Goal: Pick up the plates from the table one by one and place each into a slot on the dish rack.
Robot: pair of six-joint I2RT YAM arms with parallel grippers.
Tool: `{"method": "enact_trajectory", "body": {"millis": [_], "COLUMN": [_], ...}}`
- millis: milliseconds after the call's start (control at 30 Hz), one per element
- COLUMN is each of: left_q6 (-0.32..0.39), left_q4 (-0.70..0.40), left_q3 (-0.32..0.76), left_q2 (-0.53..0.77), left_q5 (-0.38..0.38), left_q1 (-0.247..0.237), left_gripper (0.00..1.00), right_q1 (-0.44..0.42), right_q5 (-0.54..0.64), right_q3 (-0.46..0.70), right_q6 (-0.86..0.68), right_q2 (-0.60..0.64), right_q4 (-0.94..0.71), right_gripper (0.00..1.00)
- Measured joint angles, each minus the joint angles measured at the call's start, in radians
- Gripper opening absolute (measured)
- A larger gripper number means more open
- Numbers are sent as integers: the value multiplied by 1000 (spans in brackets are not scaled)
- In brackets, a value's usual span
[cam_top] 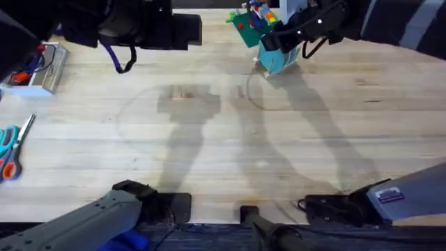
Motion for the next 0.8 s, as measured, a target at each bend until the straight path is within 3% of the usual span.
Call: {"method": "enact_trajectory", "body": {"millis": [200,400,467,500,533,567,800], "left_q6": [0,0,0,0,0,0,0], "left_q4": [0,0,0,0,0,0,0], "left_q3": [0,0,0,0,0,0,0], "left_q2": [0,0,0,0,0,0,0], "left_q5": [0,0,0,0,0,0,0], "left_q1": [0,0,0,0,0,0,0], "left_gripper": [994,995,995,995,995,994,995], "right_q1": [0,0,0,0,0,0,0], "right_q5": [0,1,1,1,4,4,25], "right_q3": [0,0,0,0,0,0,0], "right_q6": [0,0,0,-1,-6,-6,-6], "right_q2": [-25,-132,-175,-198,-265,-340,-518], "right_q4": [10,8,-5,-15,-64,-139,-391], "right_gripper": [306,397,494,629,968,995,995]}}
